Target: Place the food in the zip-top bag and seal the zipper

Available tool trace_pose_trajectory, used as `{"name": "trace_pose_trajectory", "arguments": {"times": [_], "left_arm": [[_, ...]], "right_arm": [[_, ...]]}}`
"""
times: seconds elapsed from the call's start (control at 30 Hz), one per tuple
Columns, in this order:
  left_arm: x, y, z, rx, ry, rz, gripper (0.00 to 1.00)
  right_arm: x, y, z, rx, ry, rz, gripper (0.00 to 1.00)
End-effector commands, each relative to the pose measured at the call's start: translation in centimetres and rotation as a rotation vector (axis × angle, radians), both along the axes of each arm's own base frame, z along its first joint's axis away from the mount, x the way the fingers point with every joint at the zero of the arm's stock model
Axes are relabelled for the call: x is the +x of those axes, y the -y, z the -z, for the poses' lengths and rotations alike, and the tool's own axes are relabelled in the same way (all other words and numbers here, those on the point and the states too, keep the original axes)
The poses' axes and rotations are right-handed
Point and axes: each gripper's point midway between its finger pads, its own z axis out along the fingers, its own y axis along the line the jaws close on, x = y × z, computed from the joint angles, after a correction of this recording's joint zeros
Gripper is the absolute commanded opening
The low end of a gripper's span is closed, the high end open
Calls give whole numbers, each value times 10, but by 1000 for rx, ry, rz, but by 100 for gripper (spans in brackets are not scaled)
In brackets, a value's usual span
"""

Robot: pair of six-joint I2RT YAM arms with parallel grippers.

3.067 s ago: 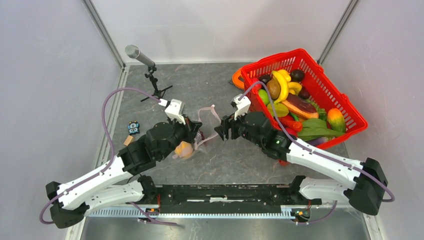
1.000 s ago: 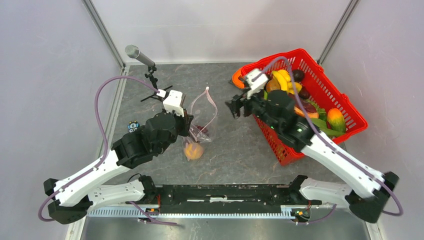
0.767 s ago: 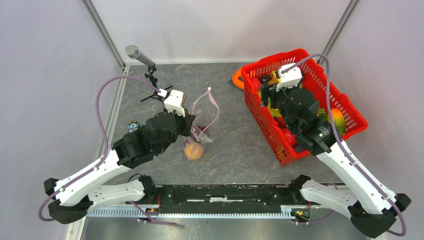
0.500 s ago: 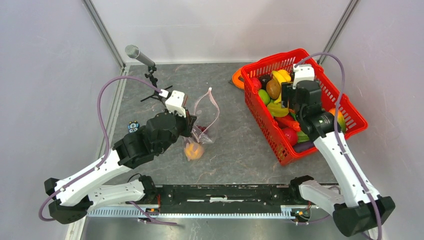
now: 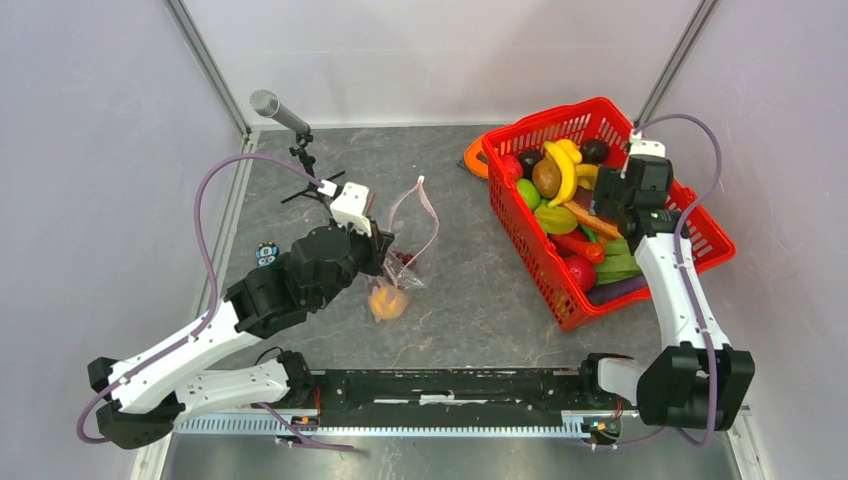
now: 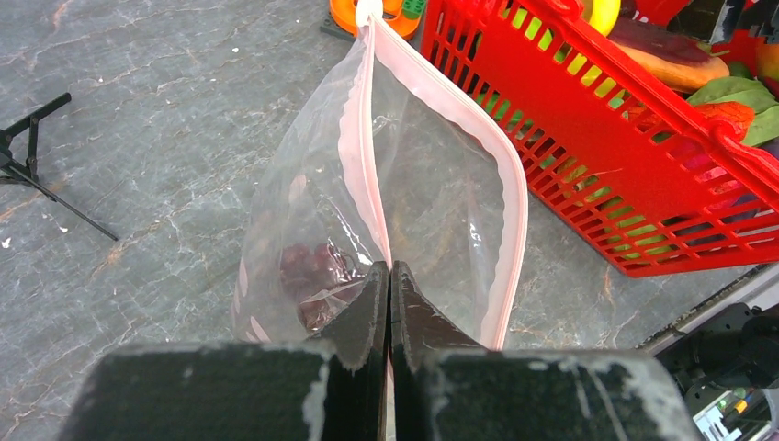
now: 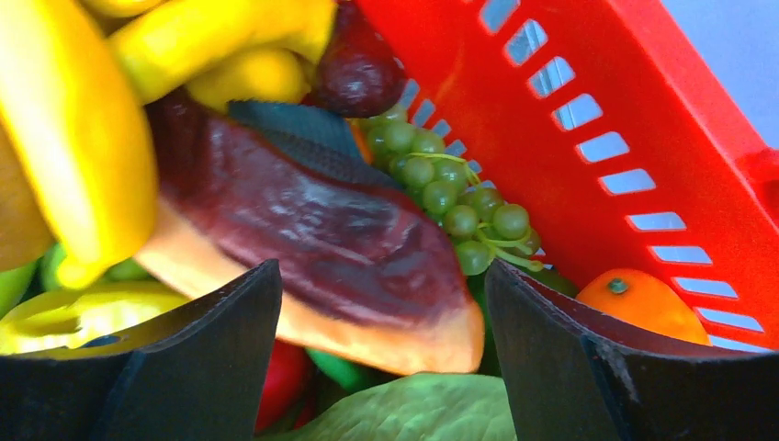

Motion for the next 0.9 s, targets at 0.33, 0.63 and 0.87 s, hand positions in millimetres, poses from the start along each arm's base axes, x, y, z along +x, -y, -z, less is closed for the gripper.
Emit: {"name": "trace_pose_trajectory", "arguments": {"times": [0.33,0.63,0.87], "left_arm": [[-2,6,-5,-37,20,36,2],[0,7,-2,-17,27,39,2],[1,10,-1,-8,31,46,2]], "right_arm": [[29,37,34,144,58,73,97],[34,-18,71,351,-99,-305,96],[35,-44,40,414,-6,-432,70]]}}
